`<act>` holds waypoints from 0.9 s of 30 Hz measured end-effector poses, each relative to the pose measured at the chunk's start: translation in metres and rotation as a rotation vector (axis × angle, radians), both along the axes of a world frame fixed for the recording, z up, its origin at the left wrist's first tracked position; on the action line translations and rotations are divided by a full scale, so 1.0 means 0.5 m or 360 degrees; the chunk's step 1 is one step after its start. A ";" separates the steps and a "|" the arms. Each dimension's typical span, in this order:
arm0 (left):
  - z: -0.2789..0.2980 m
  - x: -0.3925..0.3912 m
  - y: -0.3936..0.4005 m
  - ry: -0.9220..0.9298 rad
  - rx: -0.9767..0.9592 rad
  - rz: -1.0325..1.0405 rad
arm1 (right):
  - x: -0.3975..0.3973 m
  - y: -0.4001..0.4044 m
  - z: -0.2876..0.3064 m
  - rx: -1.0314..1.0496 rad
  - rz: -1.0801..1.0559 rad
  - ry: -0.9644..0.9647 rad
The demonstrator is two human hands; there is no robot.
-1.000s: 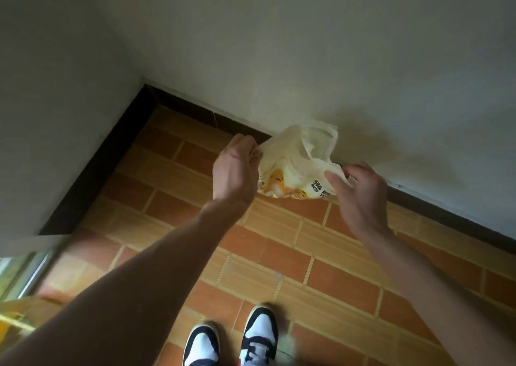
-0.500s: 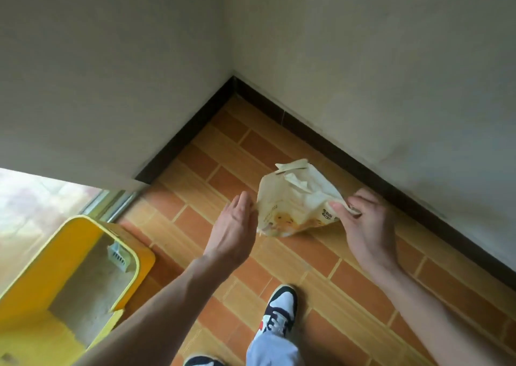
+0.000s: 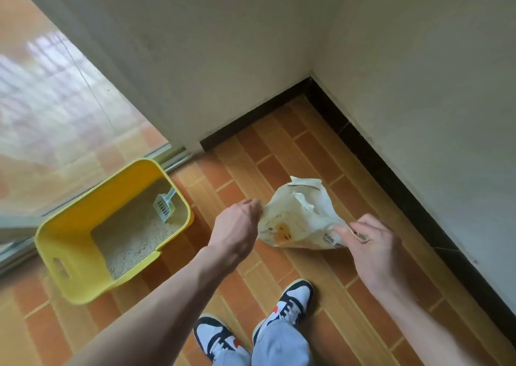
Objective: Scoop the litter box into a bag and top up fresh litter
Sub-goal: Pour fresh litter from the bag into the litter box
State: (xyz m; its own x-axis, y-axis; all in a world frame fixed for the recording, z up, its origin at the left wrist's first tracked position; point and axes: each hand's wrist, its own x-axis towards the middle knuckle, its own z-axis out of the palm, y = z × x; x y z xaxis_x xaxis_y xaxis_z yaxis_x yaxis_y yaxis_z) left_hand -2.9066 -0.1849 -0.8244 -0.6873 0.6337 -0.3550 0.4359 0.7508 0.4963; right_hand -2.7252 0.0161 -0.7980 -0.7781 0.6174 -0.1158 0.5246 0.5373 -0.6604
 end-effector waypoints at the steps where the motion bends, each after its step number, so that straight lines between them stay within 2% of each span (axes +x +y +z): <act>1: 0.007 0.000 -0.019 0.0013 0.0001 -0.0044 | -0.008 -0.006 0.005 -0.0015 -0.0034 -0.0015; 10: 0.047 0.078 -0.161 0.0018 -0.0059 -0.0134 | -0.081 -0.020 0.000 0.0181 0.0052 -0.0279; 17: 0.088 0.113 -0.221 0.0035 -0.0016 0.0164 | -0.178 -0.041 -0.007 0.0397 0.0426 -0.0255; 20: 0.113 0.109 -0.272 0.0004 -0.0012 0.0310 | -0.218 -0.069 0.002 0.0530 0.0692 -0.0195; 23: 0.144 0.114 -0.340 0.0017 -0.0037 0.0374 | -0.246 -0.113 0.012 0.0605 0.0984 -0.0116; 27: 0.174 0.124 -0.428 0.0033 -0.0108 0.0422 | -0.268 -0.189 0.041 0.0647 0.1193 0.0009</act>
State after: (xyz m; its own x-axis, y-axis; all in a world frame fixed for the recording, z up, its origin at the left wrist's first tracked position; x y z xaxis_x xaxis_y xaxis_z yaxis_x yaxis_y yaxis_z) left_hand -2.8445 -0.3990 -0.7372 -0.8335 0.4060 -0.3748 0.2292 0.8712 0.4341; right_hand -2.8591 -0.0783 -0.7777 -0.9976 -0.0683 0.0082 -0.0670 0.9371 -0.3426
